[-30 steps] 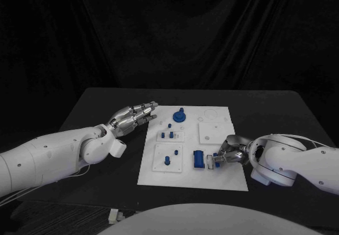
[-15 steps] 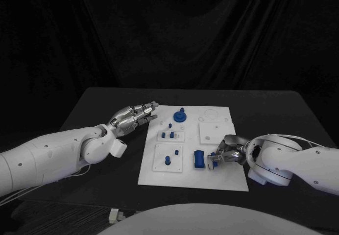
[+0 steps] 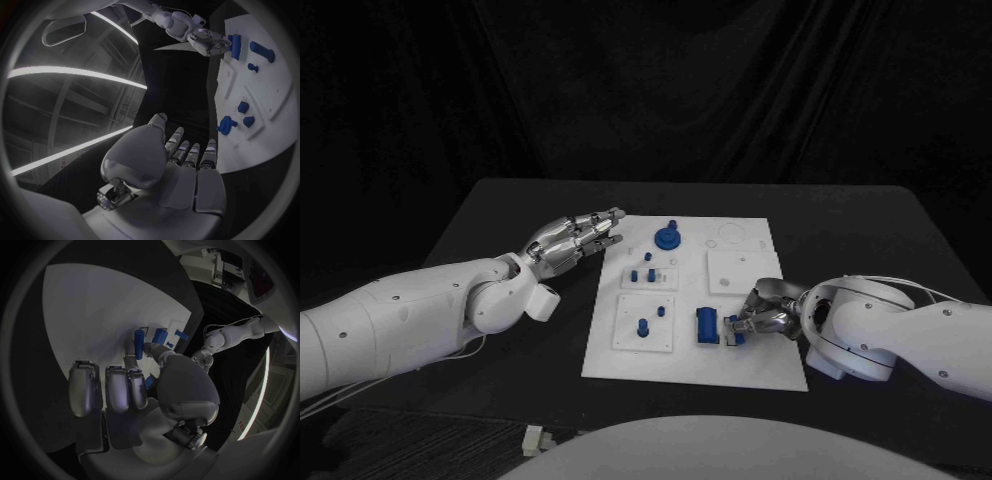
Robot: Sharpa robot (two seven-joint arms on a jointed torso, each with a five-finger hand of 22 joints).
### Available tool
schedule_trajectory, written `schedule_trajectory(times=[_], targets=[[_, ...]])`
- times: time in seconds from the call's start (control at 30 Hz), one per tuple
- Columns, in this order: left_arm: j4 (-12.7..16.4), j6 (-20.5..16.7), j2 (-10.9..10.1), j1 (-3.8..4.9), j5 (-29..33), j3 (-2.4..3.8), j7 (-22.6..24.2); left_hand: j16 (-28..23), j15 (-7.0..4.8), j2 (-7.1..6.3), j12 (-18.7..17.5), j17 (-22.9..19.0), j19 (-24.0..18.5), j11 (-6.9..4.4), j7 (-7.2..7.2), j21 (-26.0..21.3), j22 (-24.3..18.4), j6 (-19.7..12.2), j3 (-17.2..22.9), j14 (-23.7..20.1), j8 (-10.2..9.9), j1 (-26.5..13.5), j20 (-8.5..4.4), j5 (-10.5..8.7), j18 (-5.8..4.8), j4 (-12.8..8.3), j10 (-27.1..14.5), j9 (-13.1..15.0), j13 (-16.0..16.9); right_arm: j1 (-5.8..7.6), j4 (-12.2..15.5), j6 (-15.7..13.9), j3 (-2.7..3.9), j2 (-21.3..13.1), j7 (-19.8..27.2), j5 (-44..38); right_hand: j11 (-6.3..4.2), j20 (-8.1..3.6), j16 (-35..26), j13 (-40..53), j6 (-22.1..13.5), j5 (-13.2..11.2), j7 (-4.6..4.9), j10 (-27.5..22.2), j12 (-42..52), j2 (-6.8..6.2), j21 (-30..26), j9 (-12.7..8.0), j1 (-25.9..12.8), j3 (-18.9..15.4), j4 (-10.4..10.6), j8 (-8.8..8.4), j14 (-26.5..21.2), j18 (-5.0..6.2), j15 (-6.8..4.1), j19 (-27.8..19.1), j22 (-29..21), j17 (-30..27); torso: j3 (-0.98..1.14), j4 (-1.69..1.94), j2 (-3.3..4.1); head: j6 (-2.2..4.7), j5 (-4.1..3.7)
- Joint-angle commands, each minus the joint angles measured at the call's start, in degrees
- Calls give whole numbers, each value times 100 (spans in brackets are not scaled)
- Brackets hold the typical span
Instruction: Assemble the parts on the task board
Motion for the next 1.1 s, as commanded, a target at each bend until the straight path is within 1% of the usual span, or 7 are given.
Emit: schedule_trajectory(times=[0.03, 0.13, 0.23, 0.37, 0.8, 0.93, 1.1], targets=[[5, 75, 15, -6, 37, 6, 53, -21, 46, 49, 28, -9, 18, 29, 0, 20, -6, -30, 5, 9, 0, 14, 11, 27, 66, -28, -8, -6, 5, -26, 4, 153, -8, 9, -104, -38, -15, 23, -13, 1510, -5, -300, -34, 607, 15, 24, -30, -22, -91, -93, 51, 30, 358, -18, -6, 226, 1235, 123, -1, -1, -1, -1, -5], [1, 77, 18, -7, 37, 6, 52, -21, 46, 49, 28, -9, 18, 29, 0, 20, -6, -30, 5, 9, 0, 14, 11, 27, 66, -28, -8, -6, 5, -27, 1, 136, -8, 16, -110, -38, -16, 20, -12, 1510, 2, -570, -35, 607, 15, 55, -32, -47, -162, -215, 155, 20, 359, -18, -9, 228, 1235, 123, 0, 1, -2, -1, -1], [-4, 80, 20, -7, 37, 6, 49, -21, 54, 52, 27, -9, 18, 32, 5, 20, -9, -30, 18, 9, 0, 10, 16, 27, 65, -42, -10, -6, 4, -27, -2, 120, -8, 21, -113, -38, -14, 20, -12, 1510, 6, -655, -33, 607, 15, 67, -38, -61, -206, -284, 217, 14, 359, -17, -7, 226, 1233, 124, 1, 3, 0, -1, 1], [-13, 86, 26, -7, 37, 6, 45, -21, 54, 52, 27, -9, 18, 32, 5, 20, -9, -30, 18, 9, 0, 10, 16, 27, 65, -42, -10, -6, 4, -28, -8, 110, -7, 26, -117, -38, -13, 22, -16, 1510, 29, -904, -33, 607, 15, 100, -49, -99, -322, -456, 384, 1, 356, -15, -6, 224, 1230, 113, 2, 5, -1, -1, 3], [-24, 107, 32, -9, 37, 6, 23, -21, 59, 53, 27, -9, 19, 33, 6, 21, -7, -32, 23, 9, -1, 9, 19, 29, 65, -47, -12, -6, 4, -28, -28, 117, -7, 31, -141, -38, -8, 28, -23, 1510, 89, -1954, -31, 607, 15, 123, -88, -187, -572, -945, 799, -19, 354, -7, 0, 212, 1220, 95, 2, -2, -7, -1, 10], [-26, 117, 33, -11, 37, 6, 10, -21, 59, 53, 27, -9, 19, 33, 6, 21, -7, -32, 23, 9, -1, 9, 19, 29, 65, -47, -12, -6, 4, -28, -29, 61, -7, 14, -102, -38, -14, 25, -21, 1510, 102, -2107, -38, 607, 15, 173, -101, -190, -635, -1057, 923, -8, 355, -4, -6, 208, 1217, 101, 1, -9, -6, -1, 16], [-23, 123, 25, -15, 37, 6, 1, -21, 62, 54, 26, -9, 19, 33, 7, 21, -8, -34, 26, 9, -1, 9, 21, 29, 65, -50, -16, -6, 3, -28, 6, -132, -7, -60, 60, -38, -26, 18, -15, 1510, 125, -2094, -53, 607, 15, 263, -94, -170, -786, -1185, 1159, 24, 358, -6, -14, 214, 1220, 116, 5, -5, -6, -1, 31]])
